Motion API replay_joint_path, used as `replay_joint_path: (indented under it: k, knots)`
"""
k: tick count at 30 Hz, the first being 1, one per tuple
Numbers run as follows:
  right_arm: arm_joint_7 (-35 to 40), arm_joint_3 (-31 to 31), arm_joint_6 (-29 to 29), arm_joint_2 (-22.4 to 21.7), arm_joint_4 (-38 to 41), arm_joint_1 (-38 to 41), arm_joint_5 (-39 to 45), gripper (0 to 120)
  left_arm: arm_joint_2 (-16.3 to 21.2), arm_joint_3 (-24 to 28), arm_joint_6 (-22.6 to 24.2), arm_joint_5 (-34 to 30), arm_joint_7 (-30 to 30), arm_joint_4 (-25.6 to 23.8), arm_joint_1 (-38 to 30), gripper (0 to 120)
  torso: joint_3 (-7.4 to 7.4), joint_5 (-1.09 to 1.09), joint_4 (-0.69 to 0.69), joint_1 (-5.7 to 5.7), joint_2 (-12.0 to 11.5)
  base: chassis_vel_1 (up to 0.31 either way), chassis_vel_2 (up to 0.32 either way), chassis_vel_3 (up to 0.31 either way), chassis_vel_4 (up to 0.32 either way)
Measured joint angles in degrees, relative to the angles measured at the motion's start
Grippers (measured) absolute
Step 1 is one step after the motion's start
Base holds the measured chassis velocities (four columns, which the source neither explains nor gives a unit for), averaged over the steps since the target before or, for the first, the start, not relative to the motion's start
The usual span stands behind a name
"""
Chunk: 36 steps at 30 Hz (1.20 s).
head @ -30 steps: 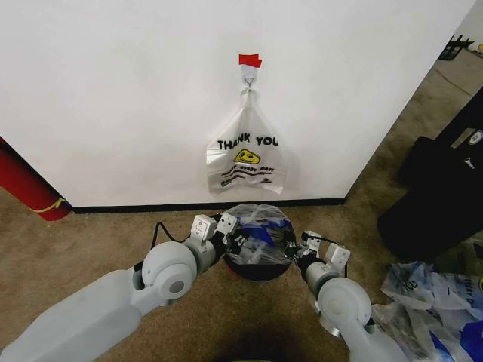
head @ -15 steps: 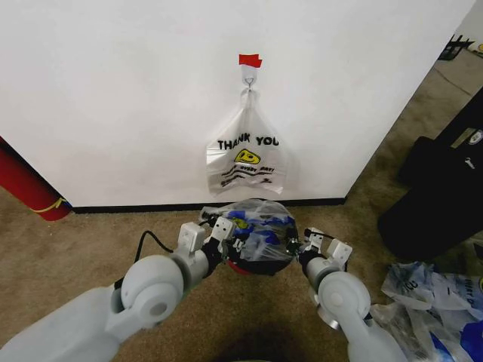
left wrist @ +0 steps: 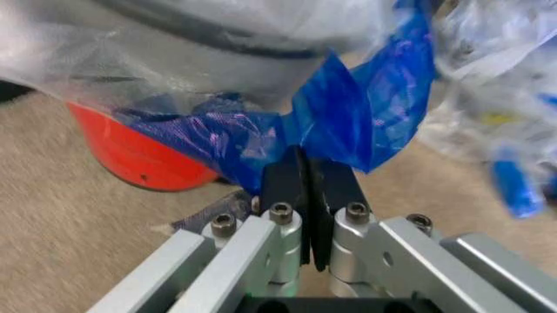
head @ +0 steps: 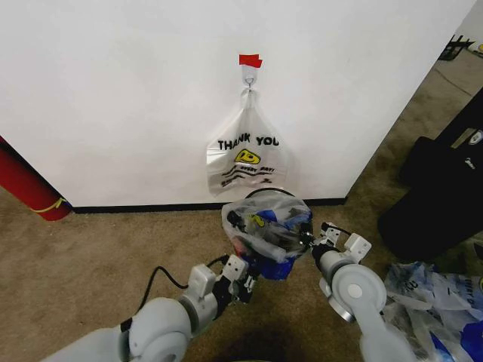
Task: Pick up the garbage bag from the wall and place it over the trash bin.
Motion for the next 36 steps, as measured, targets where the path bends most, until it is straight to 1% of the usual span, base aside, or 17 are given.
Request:
replay_joint_path:
  k: [2, 3, 4, 9, 10, 17, 18, 20, 21, 22, 24, 25, 27, 28, 31, 33, 36]
  knots:
    - [0.2, 0.1, -0.1, 0.0, 0.4, -0.1, 0.3, 0, -0.6, 1.1, -0.7, 3.2, 0.6, 2.0, -0.6, 2, 0.00, 0.01, 0.00, 0.00, 0.0, 0.000, 0.000, 0.000, 0.000]
    - [0.3, 0.2, -0.2, 0.0, 0.7, -0.4, 0.5, 0, -1.2, 1.7, -0.9, 4.5, 0.8, 3.9, -1.1, 2, 0.00, 0.00, 0.01, 0.00, 0.0, 0.000, 0.000, 0.000, 0.000]
    - [0.3, 0.2, -0.2, 0.0, 0.7, -0.4, 0.5, 0, -1.2, 1.7, -0.9, 4.5, 0.8, 3.9, -1.1, 2, 0.00, 0.00, 0.01, 0.00, 0.0, 0.000, 0.000, 0.000, 0.000]
    - [0.5, 0.6, -0.7, -0.1, 1.7, -0.9, 1.6, 0, -3.2, 2.6, -1.3, 6.3, 0.5, 9.7, -2.5, 2, 0.00, 0.00, 0.01, 0.00, 0.0, 0.000, 0.000, 0.000, 0.000]
    - [0.5, 0.6, -0.7, -0.1, 1.7, -0.9, 1.6, 0, -3.2, 2.6, -1.3, 6.3, 0.5, 9.7, -2.5, 2, 0.00, 0.00, 0.01, 0.00, 0.0, 0.000, 0.000, 0.000, 0.000]
    - [1.1, 1.1, -1.7, -0.8, 2.7, -1.3, 2.9, 0, -5.2, 2.4, -2.7, 8.4, 0.0, 15.3, -3.2, 3, 0.00, 0.00, 0.01, 0.00, 0.0, 0.000, 0.000, 0.000, 0.000]
    - [1.1, 1.1, -1.7, -0.8, 2.7, -1.3, 2.9, 0, -5.2, 2.4, -2.7, 8.4, 0.0, 15.3, -3.2, 3, 0.00, 0.00, 0.01, 0.00, 0.0, 0.000, 0.000, 0.000, 0.000]
    - [1.1, 1.0, -1.9, -0.8, 2.8, -1.6, 2.8, 0, -5.3, 2.1, -2.8, 8.6, -0.5, 15.8, -3.2, 10, 0.01, 0.00, 0.01, 0.00, 0.0, 0.000, 0.000, 0.000, 0.000]
    - [1.1, 1.0, -1.9, -0.8, 2.8, -1.6, 2.8, 0, -5.3, 2.1, -2.9, 8.6, -0.6, 15.8, -3.1, 11, 0.00, 0.00, 0.01, 0.00, 0.0, 0.000, 0.000, 0.000, 0.000]
    - [1.1, 0.9, -1.9, -0.7, 2.8, -1.7, 2.6, 0, -5.2, 1.8, -3.0, 8.6, -0.7, 15.4, -2.8, 18, 0.00, 0.00, 0.01, 0.00, 0.0, 0.000, 0.000, 0.000, 0.000]
    - [1.1, 0.8, -1.9, -0.7, 2.8, -1.7, 2.6, 0, -5.1, 1.7, -3.0, 8.6, -0.7, 15.1, -2.6, 19, 0.01, 0.00, 0.01, 0.00, 0.0, 0.000, 0.000, 0.000, 0.000]
    - [1.0, 0.8, -1.9, -0.6, 2.6, -1.7, 2.4, 0, -4.7, 1.4, -3.0, 8.7, -0.7, 14.2, -2.1, 26, 0.00, -0.01, 0.01, 0.00, 0.0, 0.000, 0.000, 0.000, 0.000]
    - [0.9, 0.8, -1.8, -0.6, 2.1, -1.4, 2.1, 0, -4.0, 0.6, -2.6, 9.0, -0.7, 12.6, -1.4, 33, 0.00, 0.00, 0.02, 0.00, 0.0, 0.000, 0.000, 0.000, 0.000]
    - [0.8, 0.8, -1.8, -0.7, 1.6, -1.1, 1.9, 0, -3.4, -0.1, -2.3, 9.0, -0.7, 11.4, -0.8, 40, 0.00, 0.00, 0.01, 0.00, 0.0, 0.000, 0.000, 0.000, 0.000]
    - [0.6, 1.1, -1.6, -0.6, 0.6, -0.6, 1.1, 0, -2.1, -1.2, -2.0, 9.0, -1.4, 9.3, 0.5, 52, 0.00, 0.00, 0.03, 0.00, 0.0, 0.000, 0.000, 0.000, 0.000]
    - [0.6, 1.3, -1.6, -0.6, 0.5, -0.5, 0.9, 0, -1.8, -1.3, -2.0, 9.0, -1.5, 8.9, 0.7, 53, 0.01, 0.00, 0.03, 0.00, 0.0, 0.000, 0.000, 0.000, 0.000]
    - [0.5, 2.4, -1.6, -0.2, 0.2, -0.6, 0.6, 0, -0.9, -1.6, -2.0, 8.7, -1.5, 7.1, 1.1, 67, 0.00, 0.00, 0.02, 0.00, 0.0, 0.000, 0.000, 0.000, 0.000]
